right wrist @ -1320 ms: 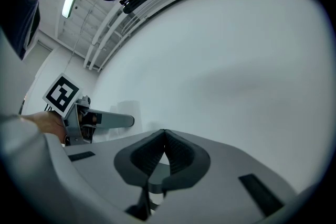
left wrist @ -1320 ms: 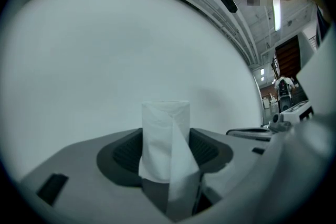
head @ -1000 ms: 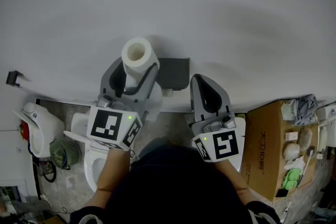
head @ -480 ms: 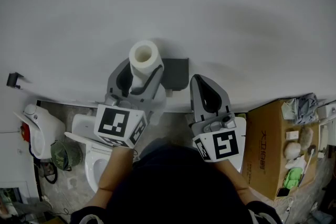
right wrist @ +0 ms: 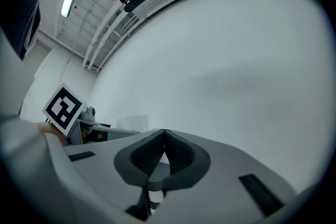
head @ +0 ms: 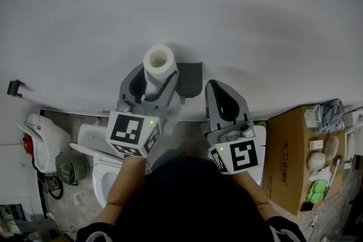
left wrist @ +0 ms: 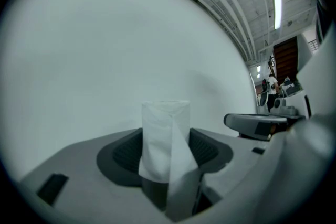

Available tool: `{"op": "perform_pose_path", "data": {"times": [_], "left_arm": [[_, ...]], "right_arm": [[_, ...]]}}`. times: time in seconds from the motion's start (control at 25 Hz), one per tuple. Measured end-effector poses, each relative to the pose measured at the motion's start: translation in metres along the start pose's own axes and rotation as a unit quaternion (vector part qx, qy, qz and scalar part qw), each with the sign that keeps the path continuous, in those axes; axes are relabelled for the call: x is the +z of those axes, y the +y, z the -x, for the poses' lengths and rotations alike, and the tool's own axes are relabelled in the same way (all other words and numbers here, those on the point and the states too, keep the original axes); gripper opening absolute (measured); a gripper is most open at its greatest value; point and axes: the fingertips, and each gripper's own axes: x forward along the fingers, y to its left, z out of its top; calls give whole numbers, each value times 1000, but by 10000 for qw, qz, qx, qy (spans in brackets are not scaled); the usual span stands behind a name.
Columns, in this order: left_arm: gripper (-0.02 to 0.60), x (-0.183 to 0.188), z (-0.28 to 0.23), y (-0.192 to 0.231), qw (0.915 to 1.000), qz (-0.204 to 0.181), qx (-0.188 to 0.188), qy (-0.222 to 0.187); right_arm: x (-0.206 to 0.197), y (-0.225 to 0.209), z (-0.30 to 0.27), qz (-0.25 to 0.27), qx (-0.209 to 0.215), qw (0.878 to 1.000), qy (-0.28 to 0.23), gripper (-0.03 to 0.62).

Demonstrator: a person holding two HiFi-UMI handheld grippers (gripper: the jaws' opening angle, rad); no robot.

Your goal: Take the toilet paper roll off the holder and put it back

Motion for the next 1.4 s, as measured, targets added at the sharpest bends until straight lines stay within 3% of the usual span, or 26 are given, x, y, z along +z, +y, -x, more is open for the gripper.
{"op": "perform_pose_path", "data": {"times": [1.4], "left_arm": [[265,-15,-11,-12,9956,-721,-28,604]], "right_arm": [[-2,-1,-2,23,29,10000,50,17]]}}
